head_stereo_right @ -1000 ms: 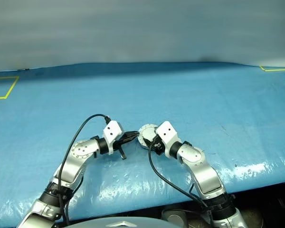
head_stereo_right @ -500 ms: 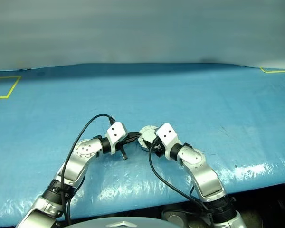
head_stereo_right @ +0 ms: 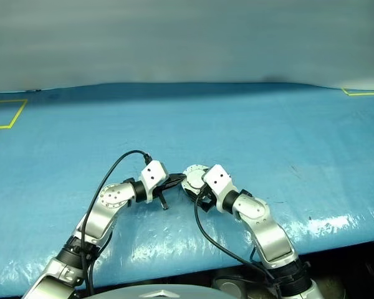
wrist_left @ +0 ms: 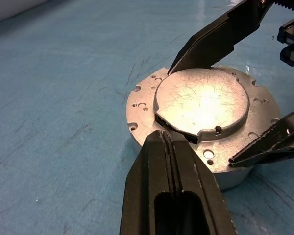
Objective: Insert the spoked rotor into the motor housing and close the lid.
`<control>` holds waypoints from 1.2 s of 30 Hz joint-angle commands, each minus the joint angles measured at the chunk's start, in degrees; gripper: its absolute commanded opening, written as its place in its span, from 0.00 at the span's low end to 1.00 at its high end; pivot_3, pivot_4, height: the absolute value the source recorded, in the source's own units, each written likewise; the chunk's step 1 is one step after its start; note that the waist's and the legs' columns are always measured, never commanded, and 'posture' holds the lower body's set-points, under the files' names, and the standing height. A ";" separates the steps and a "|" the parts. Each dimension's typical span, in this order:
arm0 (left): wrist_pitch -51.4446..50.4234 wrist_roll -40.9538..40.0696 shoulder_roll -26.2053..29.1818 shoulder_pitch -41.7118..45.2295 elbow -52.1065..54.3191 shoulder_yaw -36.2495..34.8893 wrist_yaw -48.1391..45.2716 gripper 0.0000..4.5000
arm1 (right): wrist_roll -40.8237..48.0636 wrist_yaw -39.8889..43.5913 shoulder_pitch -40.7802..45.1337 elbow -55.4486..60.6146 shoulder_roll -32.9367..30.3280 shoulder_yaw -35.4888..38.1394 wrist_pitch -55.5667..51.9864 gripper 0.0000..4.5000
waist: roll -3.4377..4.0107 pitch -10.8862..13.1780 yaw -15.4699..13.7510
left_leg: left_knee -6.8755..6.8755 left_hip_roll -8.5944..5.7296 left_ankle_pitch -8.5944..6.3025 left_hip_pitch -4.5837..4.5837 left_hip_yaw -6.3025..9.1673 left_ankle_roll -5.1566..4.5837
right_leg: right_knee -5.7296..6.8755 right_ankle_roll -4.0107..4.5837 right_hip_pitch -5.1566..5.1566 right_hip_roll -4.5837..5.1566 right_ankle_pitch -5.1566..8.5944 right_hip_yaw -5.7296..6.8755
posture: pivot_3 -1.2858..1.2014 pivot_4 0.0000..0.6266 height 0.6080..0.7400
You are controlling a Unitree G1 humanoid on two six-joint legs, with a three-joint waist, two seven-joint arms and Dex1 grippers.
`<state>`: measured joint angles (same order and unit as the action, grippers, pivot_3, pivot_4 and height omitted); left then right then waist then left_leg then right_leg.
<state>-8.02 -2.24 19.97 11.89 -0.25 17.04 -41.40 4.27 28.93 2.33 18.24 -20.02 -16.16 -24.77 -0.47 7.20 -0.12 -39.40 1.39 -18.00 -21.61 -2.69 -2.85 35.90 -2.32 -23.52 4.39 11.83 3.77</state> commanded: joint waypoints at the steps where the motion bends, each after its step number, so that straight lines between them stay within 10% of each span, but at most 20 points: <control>1: -0.73 0.35 0.14 -1.12 -0.05 1.03 -0.58 0.00 | -1.30 -2.41 0.72 2.87 -0.34 3.05 2.11 1.00 | 0.08 0.07 -0.02 | 0.00 -0.01 0.01 -0.02 -0.02 0.01 | 0.00 0.00 -0.01 0.00 0.00 -0.01 | 0.52 0.24 1.00; 7: -0.91 0.39 0.05 -1.15 0.08 1.17 -0.49 0.00 | 3.54 -0.95 0.01 7.62 -0.52 7.64 -0.21 1.00 | 0.15 0.15 -0.27 | -0.09 -0.03 0.01 -0.04 -0.01 0.00 | 0.00 -0.01 0.01 0.02 -0.01 -0.02 | 0.52 0.24 1.00; 21: -0.71 1.07 1.05 -1.57 0.70 1.43 -0.41 0.00 | 52.57 -7.44 -4.11 -5.61 13.34 40.10 -29.26 1.00 | 0.36 0.26 -0.68 | -0.10 -0.02 -0.03 -0.03 -0.01 -0.06 | 0.05 0.06 0.00 0.06 -0.04 -0.04 | 0.52 0.24 1.00; 36: -1.57 1.05 2.00 -1.41 1.64 1.24 -0.64 0.00 | 56.19 -4.55 -2.24 -9.84 15.71 31.69 -30.99 1.00 | 0.66 0.42 -0.50 | -0.10 -0.03 -0.04 -0.03 -0.04 -0.08 | 0.07 -0.01 -0.04 -0.01 -0.07 -0.14 | 0.52 0.24 1.00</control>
<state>-8.47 -2.16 21.37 11.11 1.04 17.41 -41.53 59.75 23.06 -0.91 7.81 -4.44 16.26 -56.63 0.19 7.63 -0.62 -39.50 1.36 -18.03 -21.64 -2.73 -2.93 35.97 -2.32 -23.57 4.38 11.76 3.63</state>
